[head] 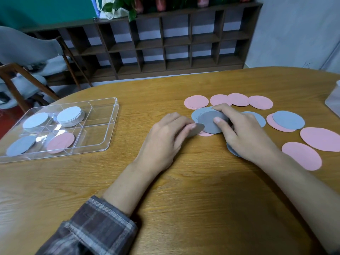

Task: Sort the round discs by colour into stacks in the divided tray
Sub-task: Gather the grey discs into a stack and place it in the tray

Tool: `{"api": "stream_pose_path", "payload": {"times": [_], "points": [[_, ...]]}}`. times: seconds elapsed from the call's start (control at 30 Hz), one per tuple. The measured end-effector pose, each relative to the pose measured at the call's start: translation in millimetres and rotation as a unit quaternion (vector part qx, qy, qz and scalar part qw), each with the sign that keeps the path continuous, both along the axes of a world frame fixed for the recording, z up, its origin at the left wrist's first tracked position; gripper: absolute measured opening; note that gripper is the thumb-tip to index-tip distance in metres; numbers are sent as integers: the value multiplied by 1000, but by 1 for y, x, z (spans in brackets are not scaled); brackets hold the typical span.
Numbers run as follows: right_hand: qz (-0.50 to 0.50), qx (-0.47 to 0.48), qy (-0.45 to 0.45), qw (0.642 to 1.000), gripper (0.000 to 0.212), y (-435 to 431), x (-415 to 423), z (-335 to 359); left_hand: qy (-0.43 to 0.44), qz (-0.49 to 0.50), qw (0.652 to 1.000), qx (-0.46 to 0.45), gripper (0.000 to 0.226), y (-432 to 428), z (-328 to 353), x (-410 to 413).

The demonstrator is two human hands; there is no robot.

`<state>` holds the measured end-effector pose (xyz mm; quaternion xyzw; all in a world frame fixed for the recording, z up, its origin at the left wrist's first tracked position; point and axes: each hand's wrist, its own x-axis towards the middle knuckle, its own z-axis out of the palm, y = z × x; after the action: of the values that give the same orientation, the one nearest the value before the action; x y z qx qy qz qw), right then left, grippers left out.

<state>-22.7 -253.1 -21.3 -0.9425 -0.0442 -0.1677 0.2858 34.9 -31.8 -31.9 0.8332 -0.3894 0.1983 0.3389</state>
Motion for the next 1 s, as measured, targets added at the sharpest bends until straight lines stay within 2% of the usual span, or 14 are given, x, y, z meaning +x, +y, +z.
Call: {"api": "stream_pose_path", "payload": {"times": [0.27, 0.43, 0.57, 0.73, 0.87, 1.0], "points": [[26, 82, 9, 996, 27, 3, -1, -1, 16, 27, 997, -74, 7, -1, 1, -1], [46, 114, 23, 992, 32, 8, -2, -2, 108, 57, 985, -124, 6, -6, 4, -6], [72, 110, 36, 991, 22, 14, -3, -3, 171, 55, 969, -172, 6, -11, 3, -8], [62, 69, 31, 995, 27, 12, -1, -7, 159, 74, 972, -155, 10, -15, 2, -7], [56, 29, 50, 997, 36, 12, -2, -6, 120, 84, 982, -117, 14, -18, 1, -9], [56, -15, 72, 996, 35, 12, -3, -5, 83, 103, 987, -86, 15, -17, -4, -9]]}}
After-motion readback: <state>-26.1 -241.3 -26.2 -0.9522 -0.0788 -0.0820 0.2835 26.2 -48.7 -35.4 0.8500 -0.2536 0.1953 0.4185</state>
